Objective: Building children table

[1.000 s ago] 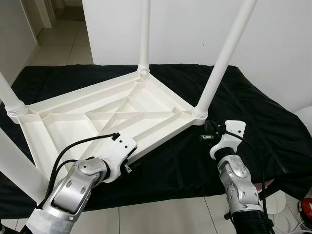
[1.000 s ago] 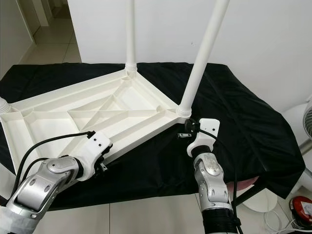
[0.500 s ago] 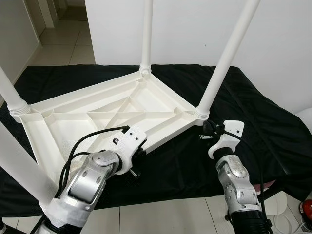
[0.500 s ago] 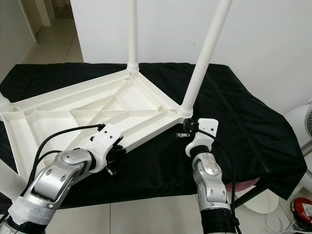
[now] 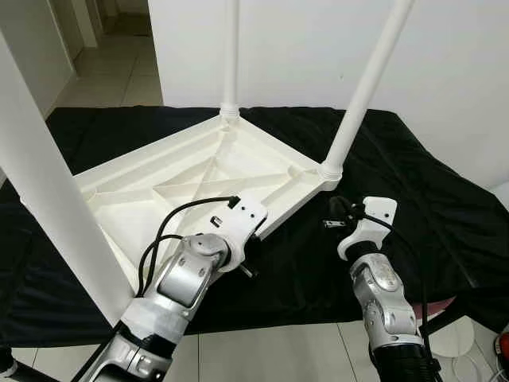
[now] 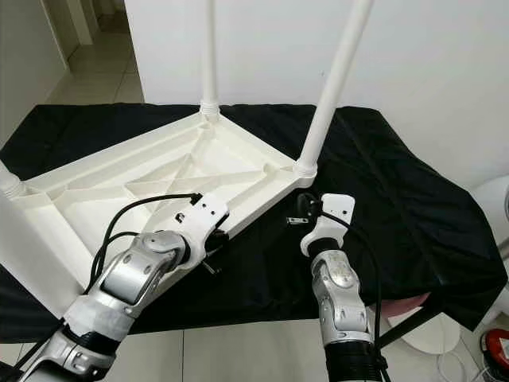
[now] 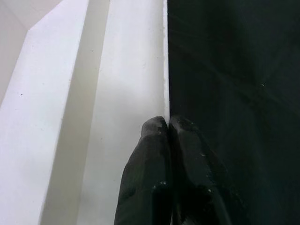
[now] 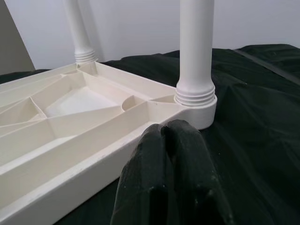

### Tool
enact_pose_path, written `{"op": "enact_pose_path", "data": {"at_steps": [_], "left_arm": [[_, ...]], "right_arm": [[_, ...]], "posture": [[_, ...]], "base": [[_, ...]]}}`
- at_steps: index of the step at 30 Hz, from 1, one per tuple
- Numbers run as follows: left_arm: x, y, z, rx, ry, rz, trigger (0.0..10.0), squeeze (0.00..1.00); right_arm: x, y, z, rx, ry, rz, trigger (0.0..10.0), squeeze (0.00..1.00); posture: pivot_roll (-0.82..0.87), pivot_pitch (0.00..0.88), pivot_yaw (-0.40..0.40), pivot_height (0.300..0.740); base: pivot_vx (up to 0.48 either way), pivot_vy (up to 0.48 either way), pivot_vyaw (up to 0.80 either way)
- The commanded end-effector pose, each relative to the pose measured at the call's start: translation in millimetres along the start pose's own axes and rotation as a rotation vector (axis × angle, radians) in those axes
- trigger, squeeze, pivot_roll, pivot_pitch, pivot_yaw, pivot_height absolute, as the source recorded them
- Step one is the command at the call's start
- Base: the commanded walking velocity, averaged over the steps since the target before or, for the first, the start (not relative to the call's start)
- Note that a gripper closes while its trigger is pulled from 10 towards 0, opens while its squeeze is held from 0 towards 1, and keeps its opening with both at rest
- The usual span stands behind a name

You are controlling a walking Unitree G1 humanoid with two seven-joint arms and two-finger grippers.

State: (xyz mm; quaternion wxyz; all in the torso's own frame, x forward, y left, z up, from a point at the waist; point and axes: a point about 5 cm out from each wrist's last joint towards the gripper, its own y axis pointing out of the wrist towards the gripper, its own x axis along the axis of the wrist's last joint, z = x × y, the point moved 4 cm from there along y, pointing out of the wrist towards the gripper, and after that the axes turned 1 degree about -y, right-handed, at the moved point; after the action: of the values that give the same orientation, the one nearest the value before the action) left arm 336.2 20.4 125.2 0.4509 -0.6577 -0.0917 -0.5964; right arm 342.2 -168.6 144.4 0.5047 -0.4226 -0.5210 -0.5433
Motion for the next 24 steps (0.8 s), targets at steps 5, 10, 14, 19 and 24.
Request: {"op": "enact_pose_path", "data": {"at_steps": [5,10,14,19,24], "left_arm": [[38,9.9,28.8,0.264,0.084,-0.097,2.7,0.0],[42,11.3,29.1,0.259,0.112,-0.118,10.0,0.0],[63,7.6,21.9,0.211,0.122,-0.254,10.0,0.0],[75,3.7,7.3,0.118,0.082,-0.356,10.0,0.15],[80,-6.0,-13.7,-0.003,0.118,-0.45,10.0,1.0]], "right_arm": [[-1,-0.5,0.5,-0.009,-0.002,-0.002,10.0,0.0],[-1,-0.9,1.4,-0.009,-0.001,-0.003,10.0,0.0],[-2,-3.1,-1.0,-0.018,-0.001,-0.001,10.0,0.0],[-2,-2.4,0.4,-0.017,0.0,-0.001,10.0,0.0],[-3,-1.8,1.9,-0.015,0.003,-0.002,10.0,0.0]], "posture": [[-0.03,0.0,-0.028,0.74],[-0.03,0.0,-0.022,0.74],[-0.03,0.0,-0.021,0.74],[-0.02,0.0,-0.021,0.74],[-0.02,0.0,-0.023,0.74]], "base": [[0.0,0.0,0.0],[0.0,0.0,0.0],[0.0,0.0,0.0],[0.0,0.0,0.0],[0.0,0.0,0.0]]}}
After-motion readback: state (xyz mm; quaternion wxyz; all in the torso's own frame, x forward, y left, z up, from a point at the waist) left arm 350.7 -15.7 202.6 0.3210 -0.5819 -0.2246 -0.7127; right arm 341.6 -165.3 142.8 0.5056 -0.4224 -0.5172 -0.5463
